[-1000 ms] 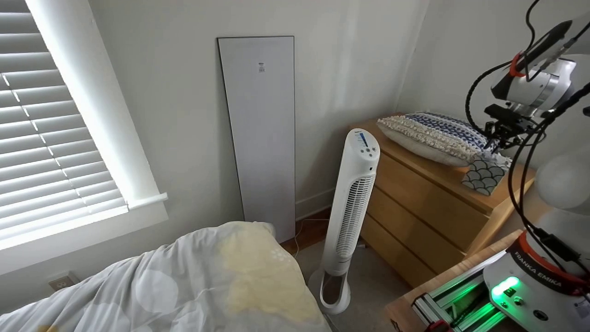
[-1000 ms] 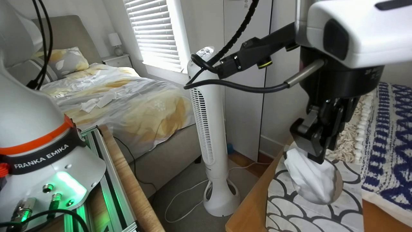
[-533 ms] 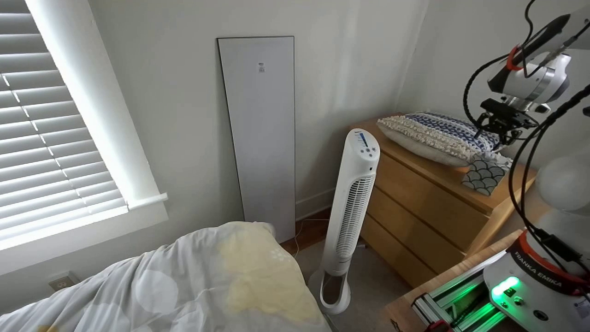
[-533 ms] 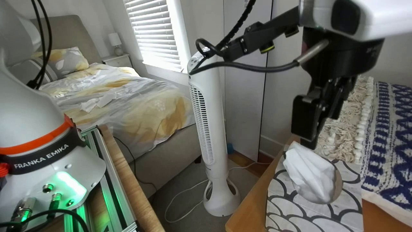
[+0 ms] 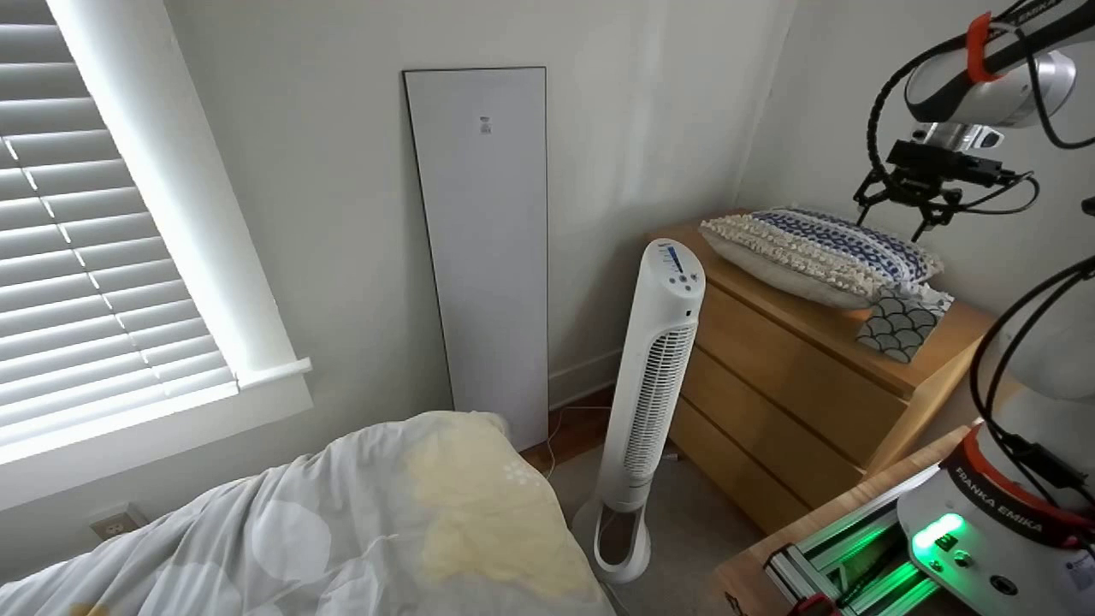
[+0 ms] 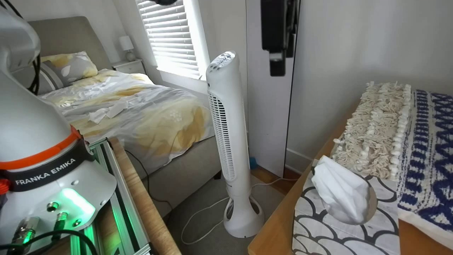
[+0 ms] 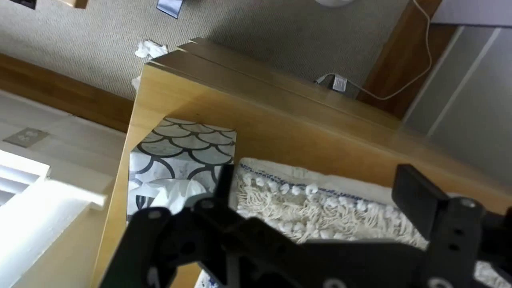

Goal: Put the napkin box on the cabinet on the right

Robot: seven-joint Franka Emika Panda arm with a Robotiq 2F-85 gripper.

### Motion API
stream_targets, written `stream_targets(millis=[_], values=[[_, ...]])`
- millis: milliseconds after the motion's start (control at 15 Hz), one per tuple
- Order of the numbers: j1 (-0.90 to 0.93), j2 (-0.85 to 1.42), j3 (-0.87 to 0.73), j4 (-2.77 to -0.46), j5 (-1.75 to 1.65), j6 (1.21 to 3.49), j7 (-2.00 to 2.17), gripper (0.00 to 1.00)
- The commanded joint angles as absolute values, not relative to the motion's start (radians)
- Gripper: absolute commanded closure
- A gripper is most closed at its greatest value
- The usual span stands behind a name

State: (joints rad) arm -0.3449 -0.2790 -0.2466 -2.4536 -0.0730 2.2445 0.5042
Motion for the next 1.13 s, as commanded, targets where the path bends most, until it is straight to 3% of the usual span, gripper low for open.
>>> stream_targets(millis=[0, 600, 667, 1067], values=[[-0.318, -0.505, -0.139, -2.576, -0.142, 2.125, 0.483, 0.00], [-0.092, -0.919, 0.061, -2.678, -0.070, 1.757, 0.303, 0.00], [-0.137, -0.818, 0.059, -2.628, -0.089, 1.795, 0.359, 0.00], [-0.099, -0.907, 0.070, -2.662, -0.084, 1.762, 0.318, 0.00]])
